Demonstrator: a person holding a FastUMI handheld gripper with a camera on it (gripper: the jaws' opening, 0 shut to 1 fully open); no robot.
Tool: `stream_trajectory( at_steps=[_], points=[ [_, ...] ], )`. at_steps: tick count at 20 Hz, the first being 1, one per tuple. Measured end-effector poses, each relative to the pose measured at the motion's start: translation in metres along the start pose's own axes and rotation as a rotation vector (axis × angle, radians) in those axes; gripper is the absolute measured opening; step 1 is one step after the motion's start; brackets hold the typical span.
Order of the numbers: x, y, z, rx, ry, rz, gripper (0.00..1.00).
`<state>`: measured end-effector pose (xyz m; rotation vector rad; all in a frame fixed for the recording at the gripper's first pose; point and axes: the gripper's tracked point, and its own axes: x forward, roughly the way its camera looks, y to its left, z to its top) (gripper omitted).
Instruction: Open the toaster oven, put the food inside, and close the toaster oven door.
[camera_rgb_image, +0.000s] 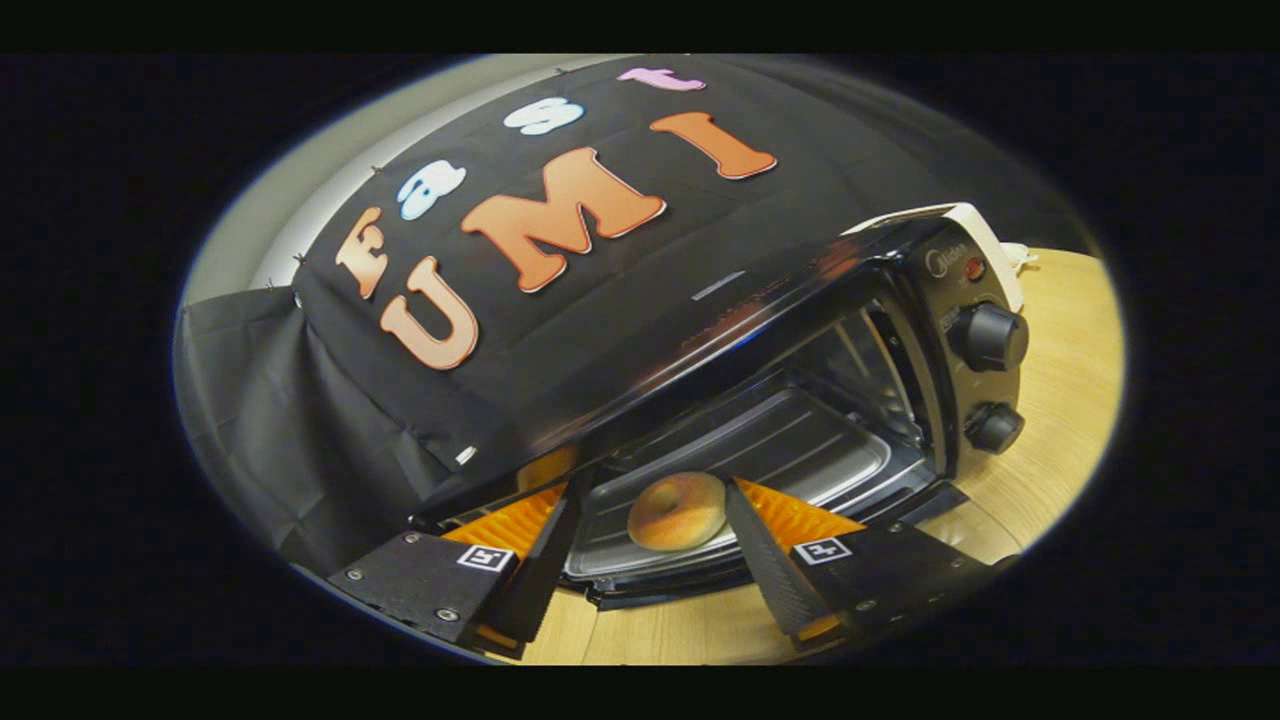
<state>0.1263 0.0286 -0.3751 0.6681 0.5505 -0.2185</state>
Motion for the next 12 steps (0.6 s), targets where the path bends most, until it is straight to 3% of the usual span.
stream_trajectory(
  at_steps=[9, 12],
  points=[
    [-0.097, -0.012, -0.044, -0.266, 0.175, 0.009, 0.96],
    [-0.128, -0.013, -0.070, -0.274, 0.265, 0.070, 0.96]
  ],
)
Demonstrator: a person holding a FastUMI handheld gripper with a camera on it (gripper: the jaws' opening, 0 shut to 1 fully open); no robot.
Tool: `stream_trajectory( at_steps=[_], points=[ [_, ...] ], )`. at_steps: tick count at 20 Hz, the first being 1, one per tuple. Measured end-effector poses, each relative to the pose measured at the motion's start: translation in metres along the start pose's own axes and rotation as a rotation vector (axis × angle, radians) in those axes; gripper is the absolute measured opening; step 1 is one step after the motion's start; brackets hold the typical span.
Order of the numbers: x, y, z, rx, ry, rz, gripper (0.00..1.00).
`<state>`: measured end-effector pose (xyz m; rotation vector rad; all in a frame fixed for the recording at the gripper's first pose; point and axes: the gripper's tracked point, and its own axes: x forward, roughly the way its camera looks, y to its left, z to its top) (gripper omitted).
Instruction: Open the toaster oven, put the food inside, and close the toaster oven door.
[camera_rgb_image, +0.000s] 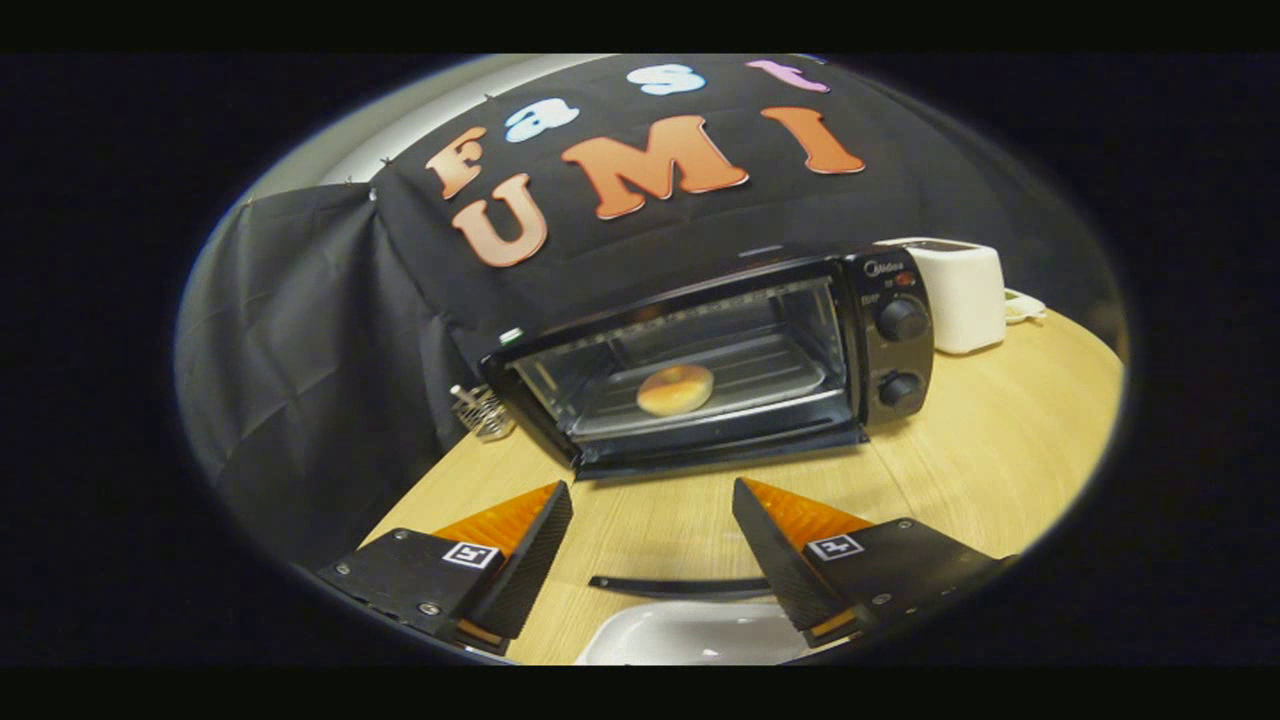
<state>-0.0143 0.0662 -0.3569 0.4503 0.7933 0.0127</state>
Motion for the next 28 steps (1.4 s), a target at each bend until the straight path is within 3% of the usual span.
stream_trajectory(
  at_steps=[7, 15, 22, 28],
  points=[
    [-0.039, -0.037, -0.044, -0.068, 0.084, -0.078, 0.96],
    [-0.038, -0.055, -0.078, -0.117, 0.201, -0.162, 0.96],
    [-0.027, -0.052, -0.081, -0.123, 0.235, -0.233, 0.96],
    [-0.035, -0.044, -0.054, -0.103, 0.166, -0.222, 0.96]
  ],
)
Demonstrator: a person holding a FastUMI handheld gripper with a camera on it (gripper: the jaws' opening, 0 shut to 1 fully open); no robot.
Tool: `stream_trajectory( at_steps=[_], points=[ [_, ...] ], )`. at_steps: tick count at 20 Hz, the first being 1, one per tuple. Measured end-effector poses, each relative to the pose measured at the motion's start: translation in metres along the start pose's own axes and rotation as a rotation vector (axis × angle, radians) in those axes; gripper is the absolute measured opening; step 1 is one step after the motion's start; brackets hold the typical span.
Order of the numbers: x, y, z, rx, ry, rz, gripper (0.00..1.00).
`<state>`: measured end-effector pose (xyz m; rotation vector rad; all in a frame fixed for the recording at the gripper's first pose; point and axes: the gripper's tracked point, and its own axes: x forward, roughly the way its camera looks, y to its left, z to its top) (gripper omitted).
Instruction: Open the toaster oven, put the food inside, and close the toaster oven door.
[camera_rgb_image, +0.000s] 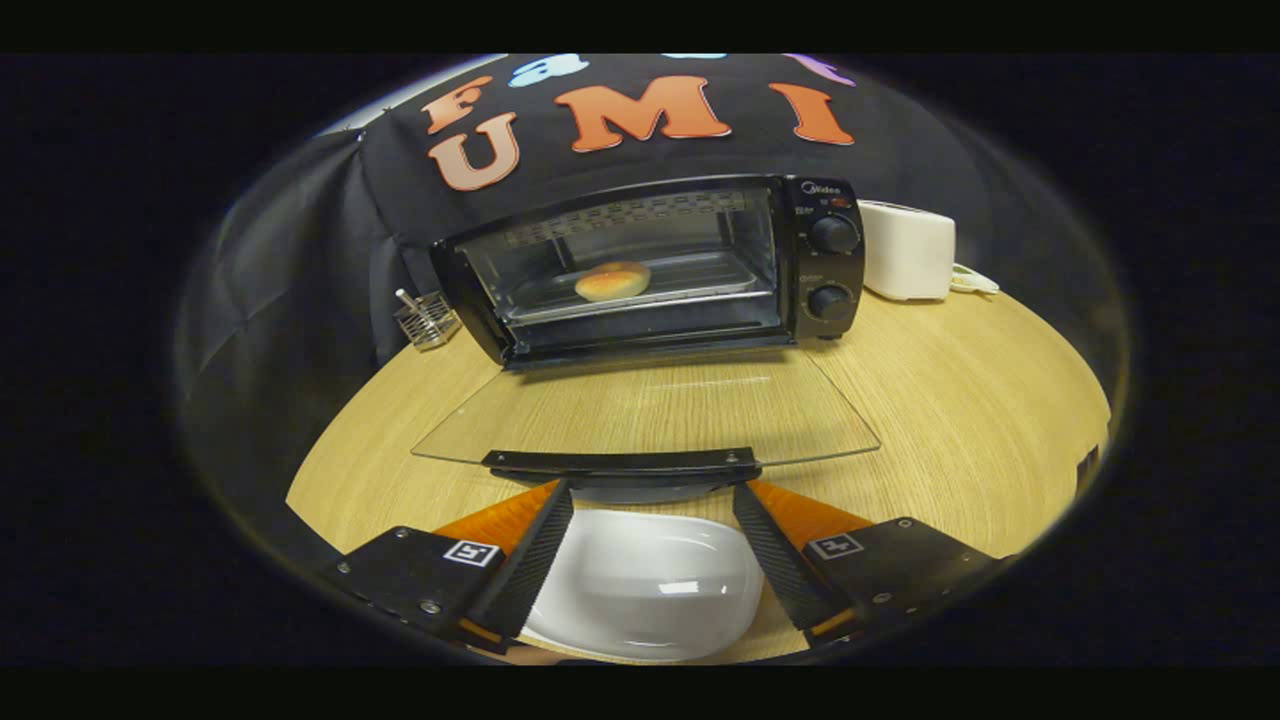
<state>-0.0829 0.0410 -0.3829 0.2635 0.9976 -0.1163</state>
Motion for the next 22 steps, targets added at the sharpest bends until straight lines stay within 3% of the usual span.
stream_trajectory(
  at_steps=[5, 10, 14, 19, 22],
  points=[
    [-0.010, 0.008, 0.044, 0.030, -0.151, 0.028, 0.96],
    [-0.006, 0.024, 0.099, 0.036, -0.297, 0.112, 0.95],
    [0.006, 0.027, 0.141, -0.011, -0.379, 0.091, 0.96],
    [0.034, 0.019, 0.187, -0.132, -0.444, -0.006, 0.95],
    [0.039, 0.014, 0.192, -0.144, -0.443, -0.037, 0.96]
  ],
)
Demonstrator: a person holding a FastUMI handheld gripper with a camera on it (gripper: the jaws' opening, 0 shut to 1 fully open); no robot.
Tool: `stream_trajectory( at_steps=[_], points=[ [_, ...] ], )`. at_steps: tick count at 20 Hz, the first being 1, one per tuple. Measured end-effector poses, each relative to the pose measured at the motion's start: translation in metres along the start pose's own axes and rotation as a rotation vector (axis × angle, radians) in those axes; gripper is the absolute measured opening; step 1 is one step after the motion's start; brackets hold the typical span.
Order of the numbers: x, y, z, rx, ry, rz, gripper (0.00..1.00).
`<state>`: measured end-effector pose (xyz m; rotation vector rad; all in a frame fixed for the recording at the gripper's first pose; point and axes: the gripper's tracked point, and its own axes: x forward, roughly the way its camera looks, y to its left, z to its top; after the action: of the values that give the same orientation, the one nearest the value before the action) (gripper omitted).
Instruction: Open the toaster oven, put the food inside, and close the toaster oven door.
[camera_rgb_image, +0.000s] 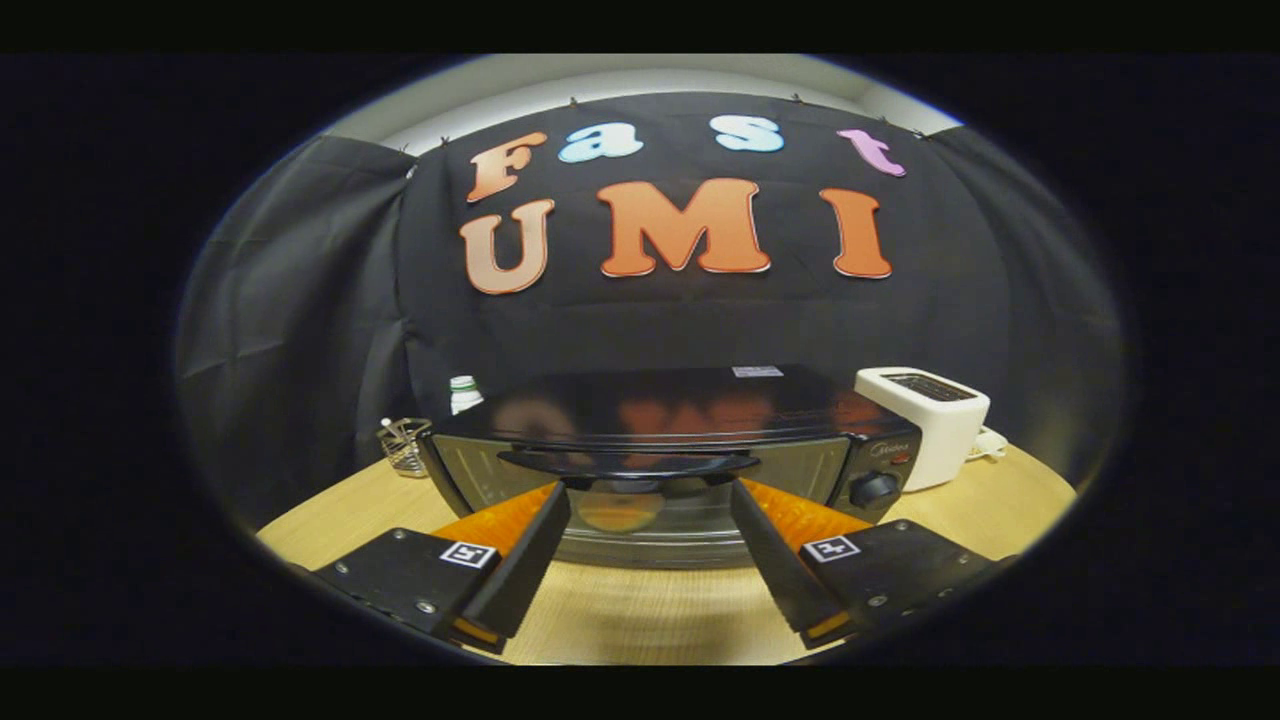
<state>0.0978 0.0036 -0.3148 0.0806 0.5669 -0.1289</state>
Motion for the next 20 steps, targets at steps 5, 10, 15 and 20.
stream_trajectory(
  at_steps=[5, 10, 15, 20],
  points=[
    [-0.025, 0.006, 0.004, -0.050, -0.032, 0.008, 0.97],
    [-0.082, 0.016, 0.032, -0.020, -0.137, 0.060, 0.97],
    [-0.148, 0.001, 0.061, -0.012, -0.275, 0.077, 0.97],
    [-0.195, -0.019, 0.070, -0.020, -0.334, 0.061, 0.97]
  ],
)
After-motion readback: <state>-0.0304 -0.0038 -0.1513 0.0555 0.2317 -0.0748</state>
